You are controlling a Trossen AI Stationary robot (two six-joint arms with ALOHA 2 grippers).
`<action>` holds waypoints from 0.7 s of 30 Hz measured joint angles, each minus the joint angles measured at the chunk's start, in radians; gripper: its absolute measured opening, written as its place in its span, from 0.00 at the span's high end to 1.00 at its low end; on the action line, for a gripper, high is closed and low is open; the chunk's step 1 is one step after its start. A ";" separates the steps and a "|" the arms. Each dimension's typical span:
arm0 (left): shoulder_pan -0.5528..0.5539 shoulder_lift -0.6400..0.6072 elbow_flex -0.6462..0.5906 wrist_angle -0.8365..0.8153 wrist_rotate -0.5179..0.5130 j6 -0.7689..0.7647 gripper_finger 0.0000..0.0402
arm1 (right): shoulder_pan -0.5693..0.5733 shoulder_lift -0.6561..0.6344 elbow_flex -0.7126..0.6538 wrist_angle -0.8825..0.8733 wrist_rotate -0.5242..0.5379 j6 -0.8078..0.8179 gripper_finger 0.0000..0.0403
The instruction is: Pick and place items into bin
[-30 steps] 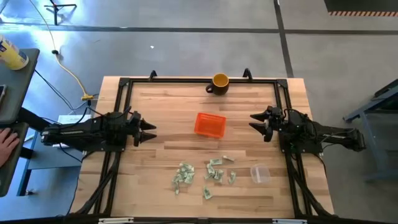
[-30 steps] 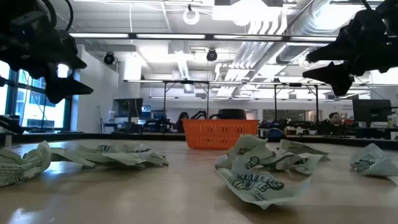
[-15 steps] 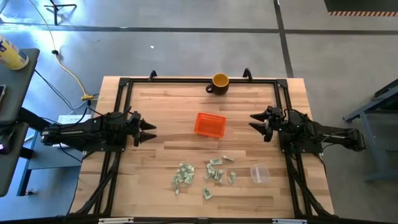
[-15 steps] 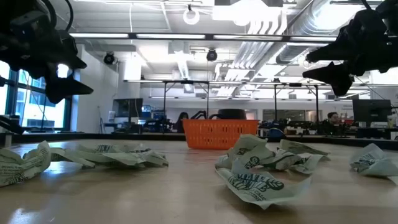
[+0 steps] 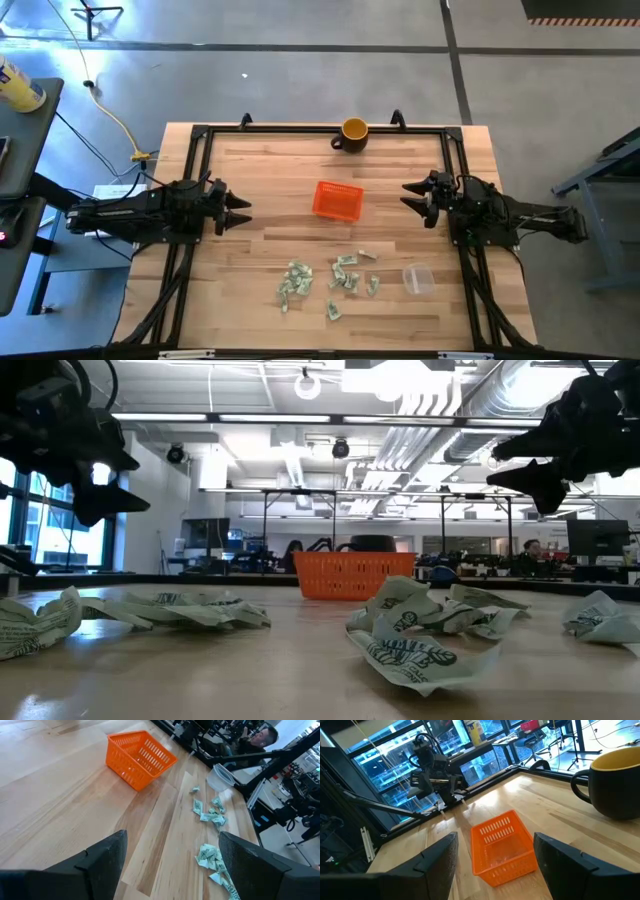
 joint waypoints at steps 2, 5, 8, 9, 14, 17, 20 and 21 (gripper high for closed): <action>0.000 0.000 0.000 0.000 0.000 0.000 0.13 | 0.000 0.000 0.000 0.000 0.000 0.000 0.38; 0.000 0.000 0.000 0.000 0.000 0.000 0.13 | 0.000 0.000 0.000 0.000 0.000 0.000 0.38; 0.000 0.000 0.000 0.000 0.000 0.000 0.13 | 0.000 0.000 0.000 0.000 0.000 0.000 0.38; 0.000 0.000 0.000 0.000 0.000 0.000 0.13 | 0.000 0.000 0.000 0.000 0.000 0.000 0.38; 0.000 0.000 -0.002 0.025 -0.014 -0.023 0.13 | 0.000 0.000 0.000 0.000 0.000 0.000 0.38; 0.000 0.000 -0.003 0.114 -0.021 -0.216 0.13 | -0.002 0.000 0.000 0.000 0.000 0.000 0.38; 0.000 0.000 -0.003 0.192 -0.005 -0.427 0.13 | -0.002 0.000 0.000 0.000 0.000 0.000 0.38; 0.000 0.000 -0.003 0.209 -0.004 -0.463 0.13 | -0.002 0.000 0.000 0.000 0.000 0.000 0.38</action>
